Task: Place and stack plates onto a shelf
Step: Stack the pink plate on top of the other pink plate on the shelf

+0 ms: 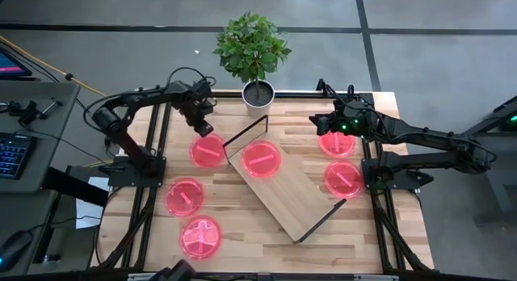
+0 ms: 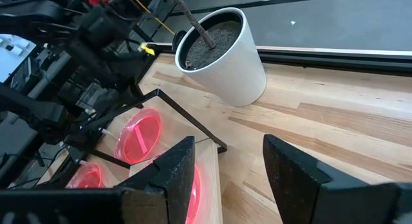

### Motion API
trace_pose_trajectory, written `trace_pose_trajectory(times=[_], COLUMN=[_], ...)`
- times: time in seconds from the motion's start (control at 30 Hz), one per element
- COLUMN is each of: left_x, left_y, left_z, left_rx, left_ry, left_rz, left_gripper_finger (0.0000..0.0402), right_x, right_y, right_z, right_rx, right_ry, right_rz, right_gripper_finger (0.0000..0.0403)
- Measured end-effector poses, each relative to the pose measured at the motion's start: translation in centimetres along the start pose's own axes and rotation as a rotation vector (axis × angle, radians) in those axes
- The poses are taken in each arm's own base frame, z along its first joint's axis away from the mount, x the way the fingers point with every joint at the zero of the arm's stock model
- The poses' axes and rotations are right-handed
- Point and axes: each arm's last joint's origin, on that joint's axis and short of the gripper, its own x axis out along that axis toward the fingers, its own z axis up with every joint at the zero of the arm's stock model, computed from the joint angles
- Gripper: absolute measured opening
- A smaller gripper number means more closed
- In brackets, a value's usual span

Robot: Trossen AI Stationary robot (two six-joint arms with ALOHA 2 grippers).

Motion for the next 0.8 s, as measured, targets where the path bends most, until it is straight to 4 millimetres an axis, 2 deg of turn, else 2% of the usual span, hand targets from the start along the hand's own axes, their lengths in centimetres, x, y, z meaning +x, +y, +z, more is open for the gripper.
trace_pose_trajectory(times=[0.23,0.53,0.67,0.8], left_x=[2.0,2.6,2.7,2.8], left_y=[0.5,0.5,0.2,-0.2], left_z=[0.3,0.4,0.4,0.3], left_rx=[-0.018,-0.015,0.005,0.032], left_ry=[0.082,0.109,0.105,0.121], left_rz=[-0.014,-0.039,-0.089,-0.069], left_gripper_finger=[0.0139,0.0142,0.013,0.009], right_x=[0.0,0.0,0.0,0.0], right_y=[0.0,0.0,0.0,0.0], right_z=[0.0,0.0,0.0,0.0], right_rx=[0.001,0.001,0.001,0.001], right_ry=[0.0,0.001,0.0,-0.007], right_rz=[0.0,0.0,-0.001,-0.009], right_gripper_finger=[0.0167,0.0167,0.0167,0.0167])
